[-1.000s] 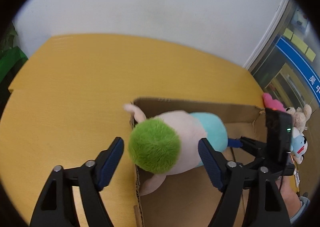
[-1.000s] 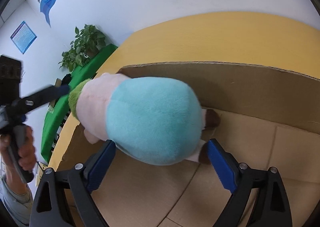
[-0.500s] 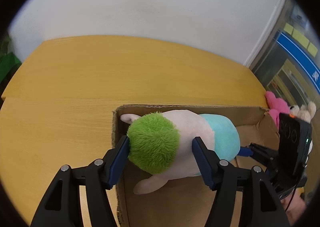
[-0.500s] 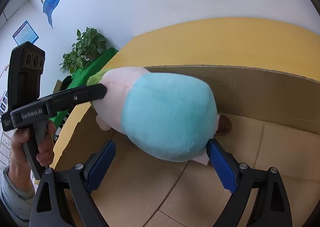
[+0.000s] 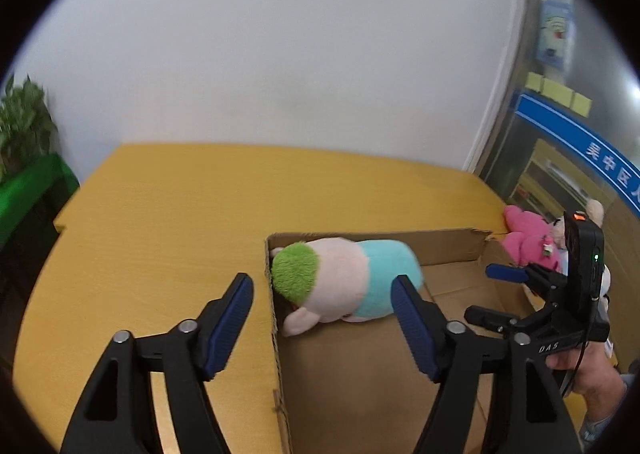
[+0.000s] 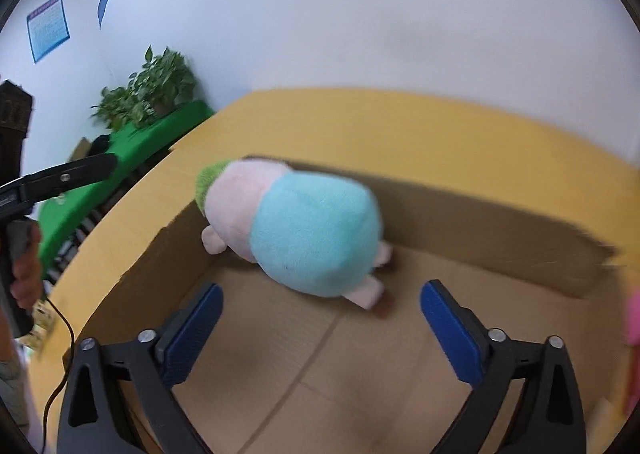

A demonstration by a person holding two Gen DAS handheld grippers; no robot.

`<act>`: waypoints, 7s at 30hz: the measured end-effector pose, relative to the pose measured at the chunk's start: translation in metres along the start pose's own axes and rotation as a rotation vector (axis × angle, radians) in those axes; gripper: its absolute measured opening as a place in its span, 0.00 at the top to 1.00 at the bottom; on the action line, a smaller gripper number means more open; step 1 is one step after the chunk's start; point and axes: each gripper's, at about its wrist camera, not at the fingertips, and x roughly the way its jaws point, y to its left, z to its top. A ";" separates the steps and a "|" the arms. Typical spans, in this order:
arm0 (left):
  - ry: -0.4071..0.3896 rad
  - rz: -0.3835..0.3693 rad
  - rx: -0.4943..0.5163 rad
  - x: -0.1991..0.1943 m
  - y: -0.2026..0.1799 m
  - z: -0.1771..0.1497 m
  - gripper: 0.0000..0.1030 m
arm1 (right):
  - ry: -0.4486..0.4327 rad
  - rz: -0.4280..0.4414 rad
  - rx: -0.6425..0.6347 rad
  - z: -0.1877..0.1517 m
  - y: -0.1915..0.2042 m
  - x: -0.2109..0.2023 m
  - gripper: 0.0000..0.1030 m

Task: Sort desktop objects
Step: 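Open both grippers to release the plush and lift away, then move both grippers to the black product box and grasp it, then lift the black box with both grippers and lower it into the cardboard box, then release the black box with both grippers and withdraw, then move both grippers toward the white phone case and sunglasses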

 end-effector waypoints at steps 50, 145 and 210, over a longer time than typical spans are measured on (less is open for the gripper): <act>0.382 -0.390 0.143 -0.018 -0.228 -0.224 0.24 | 0.123 0.054 0.047 -0.307 0.051 -0.161 0.00; 0.434 -0.098 0.032 0.217 -0.178 0.001 0.41 | 0.254 -0.015 -0.164 -0.009 -0.109 0.061 0.10; 0.503 -0.056 -0.041 0.017 -0.127 -0.227 0.65 | 0.086 -0.220 0.105 -0.236 0.045 -0.124 0.05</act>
